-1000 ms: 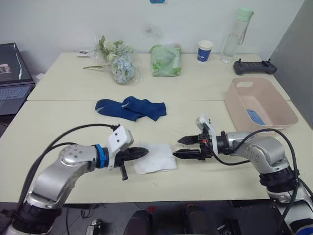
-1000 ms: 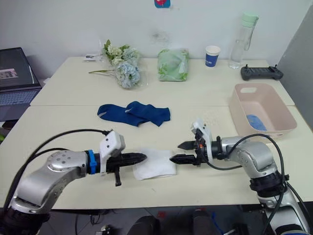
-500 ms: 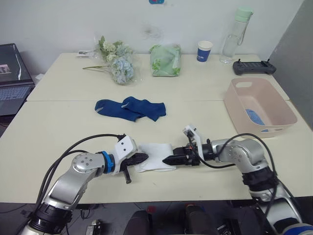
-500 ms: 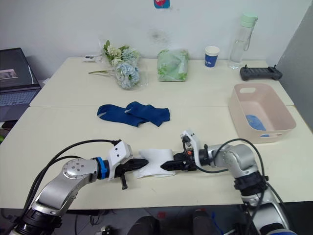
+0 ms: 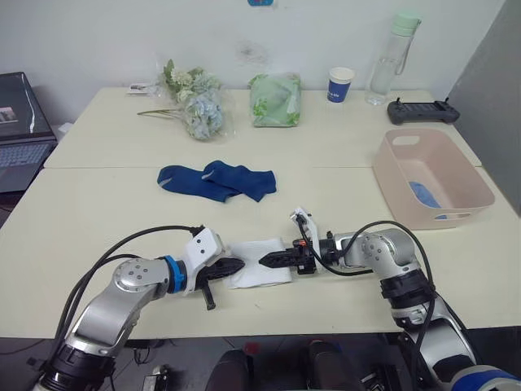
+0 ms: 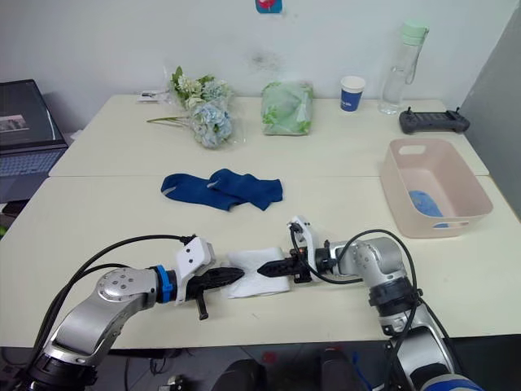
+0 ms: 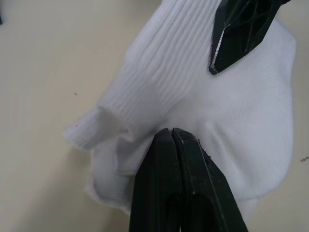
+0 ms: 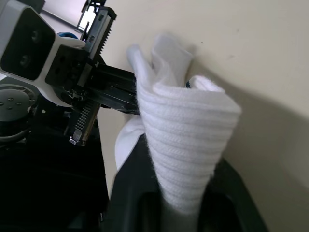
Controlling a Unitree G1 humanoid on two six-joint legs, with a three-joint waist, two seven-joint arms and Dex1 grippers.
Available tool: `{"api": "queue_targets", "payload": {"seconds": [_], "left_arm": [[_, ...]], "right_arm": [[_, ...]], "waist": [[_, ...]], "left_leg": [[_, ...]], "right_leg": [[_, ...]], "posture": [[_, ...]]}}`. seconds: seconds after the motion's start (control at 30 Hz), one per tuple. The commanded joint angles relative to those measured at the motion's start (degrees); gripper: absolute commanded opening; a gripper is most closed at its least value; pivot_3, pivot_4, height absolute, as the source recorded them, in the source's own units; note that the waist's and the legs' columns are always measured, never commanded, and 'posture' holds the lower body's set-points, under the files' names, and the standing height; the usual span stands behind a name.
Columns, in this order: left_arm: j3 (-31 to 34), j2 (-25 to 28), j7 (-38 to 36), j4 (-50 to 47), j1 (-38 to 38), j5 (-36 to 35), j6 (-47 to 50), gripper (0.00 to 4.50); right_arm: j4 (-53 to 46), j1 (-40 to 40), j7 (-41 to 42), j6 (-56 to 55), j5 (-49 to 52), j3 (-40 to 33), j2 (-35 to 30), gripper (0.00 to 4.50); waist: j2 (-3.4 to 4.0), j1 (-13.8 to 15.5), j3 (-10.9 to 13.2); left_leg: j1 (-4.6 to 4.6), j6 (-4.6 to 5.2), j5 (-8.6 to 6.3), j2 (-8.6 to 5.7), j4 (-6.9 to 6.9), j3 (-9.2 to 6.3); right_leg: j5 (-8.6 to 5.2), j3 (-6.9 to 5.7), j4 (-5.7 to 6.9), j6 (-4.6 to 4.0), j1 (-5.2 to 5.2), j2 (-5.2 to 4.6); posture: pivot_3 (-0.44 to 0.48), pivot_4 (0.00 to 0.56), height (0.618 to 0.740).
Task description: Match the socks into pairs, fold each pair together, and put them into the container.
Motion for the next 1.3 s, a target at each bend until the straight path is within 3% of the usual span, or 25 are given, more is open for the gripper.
{"api": "queue_targets", "payload": {"seconds": [0.03,0.1,0.2,0.27,0.4,0.5,0.6,0.73,0.87,0.97,1.1,1.3], "left_arm": [[4.6,-0.8,-0.8,-5.0,-0.5,-6.8,2.7,0.0],[7.8,0.4,-1.2,-6.5,-1.6,-10.6,5.3,0.0],[13.3,1.9,-0.4,-7.1,-4.5,-16.2,9.7,0.58],[15.1,1.2,1.5,-7.3,-8.8,-19.7,12.5,1.23],[12.5,-7.6,9.9,-7.9,-21.0,-24.7,16.4,2.48],[9.2,-13.8,14.3,-6.3,-27.4,-22.9,15.5,3.45],[6.0,-16.9,15.0,-3.9,-31.2,-20.1,13.5,4.43],[1.9,-22.1,14.7,0.2,-37.3,-18.1,10.9,4.47],[-1.3,-26.4,14.7,4.9,-42.1,-15.0,7.9,4.47],[-3.1,-28.5,13.7,7.0,-43.7,-13.4,5.9,4.47],[-3.6,-29.9,13.8,6.8,-43.6,-12.5,5.4,4.47],[-3.0,-27.1,13.8,2.5,-38.5,-12.5,7.4,4.47]], "right_arm": [[-1.7,-0.3,-1.1,-0.3,1.2,-3.4,-0.2,0.02],[-4.0,-1.2,-2.1,1.0,3.2,-7.7,-0.8,0.02],[-7.4,-3.9,-4.5,2.0,5.8,-15.4,-3.5,0.0],[-9.1,-5.9,-5.5,2.2,6.4,-19.9,-7.5,0.0],[-10.5,-8.6,-5.0,-0.4,4.0,-24.2,-19.7,0.0],[-8.0,-11.6,-5.2,-4.4,0.7,-26.2,-28.3,0.0],[-3.8,-14.6,-5.8,-11.3,-4.3,-26.2,-34.8,0.0],[5.2,-17.6,-3.6,-33.5,-20.9,-17.6,-46.7,0.0],[19.1,-21.8,-1.6,-58.9,-37.4,-6.4,-52.3,0.0],[30.0,-24.8,-2.7,-74.9,-48.5,1.1,-52.9,0.0],[41.1,-26.5,-3.2,-87.7,-56.4,6.7,-51.0,0.0],[49.1,-26.8,3.5,-93.5,-57.8,8.5,-46.8,0.0]], "waist": [[0.0,0.0,0.0],[0.0,0.0,0.0],[0.01,0.1,0.0],[0.02,0.3,0.1],[-0.05,1.3,0.1],[-0.07,1.4,0.1],[-0.05,1.2,0.1],[-0.02,1.3,0.2],[-0.04,0.8,0.2],[-0.05,0.0,0.2],[-0.05,-0.2,0.2],[-0.01,-0.1,0.2]], "left_leg": [[0.0,0.0,0.0,0.0,0.0,-0.01],[-0.02,0.0,0.0,0.0,0.01,0.0],[-0.09,0.0,0.0,-0.01,0.01,-0.02],[-0.12,0.0,0.0,-0.02,0.02,-0.01],[-0.2,0.0,0.0,-0.14,0.08,-0.06],[-0.24,0.01,-0.01,-0.12,0.05,0.01],[-0.36,0.02,-0.01,-0.11,0.05,0.19],[-0.54,0.03,0.0,-0.11,0.08,0.36],[-0.61,-0.03,0.04,-0.11,0.16,0.56],[-0.53,-0.21,0.14,-0.1,0.14,0.82],[-0.46,-0.24,0.15,-0.05,0.12,0.99],[-0.45,-0.26,0.16,0.0,0.12,0.97]], "right_leg": [[0.0,-0.01,0.01,0.0,0.0,0.0],[0.0,-0.01,0.01,0.0,0.0,-0.01],[0.0,-0.04,0.01,0.0,-0.05,-0.01],[0.0,-0.05,-0.01,0.0,-0.06,-0.01],[0.0,-0.19,-0.19,0.03,0.04,-0.05],[0.01,-0.13,-0.38,0.06,0.1,-0.05],[0.02,0.05,-0.3,0.06,-0.11,-0.05],[0.02,0.2,-0.04,0.05,-0.5,-0.01],[0.04,0.38,-0.02,0.08,-0.61,0.03],[0.08,0.62,-0.06,0.15,-0.61,0.02],[0.08,0.74,-0.03,0.16,-0.66,0.02],[0.08,0.75,0.01,0.15,-0.68,0.0]], "posture": [[0.0,0.15,0.74],[0.0,0.15,0.74],[0.0,0.15,0.74],[0.0,0.15,0.74],[0.0,0.15,0.74],[0.0,0.15,0.74],[0.0,0.15,0.74],[0.0,0.15,0.74],[0.0,0.15,0.74],[0.0,0.15,0.74],[0.0,0.15,0.74],[0.0,0.15,0.74]]}}
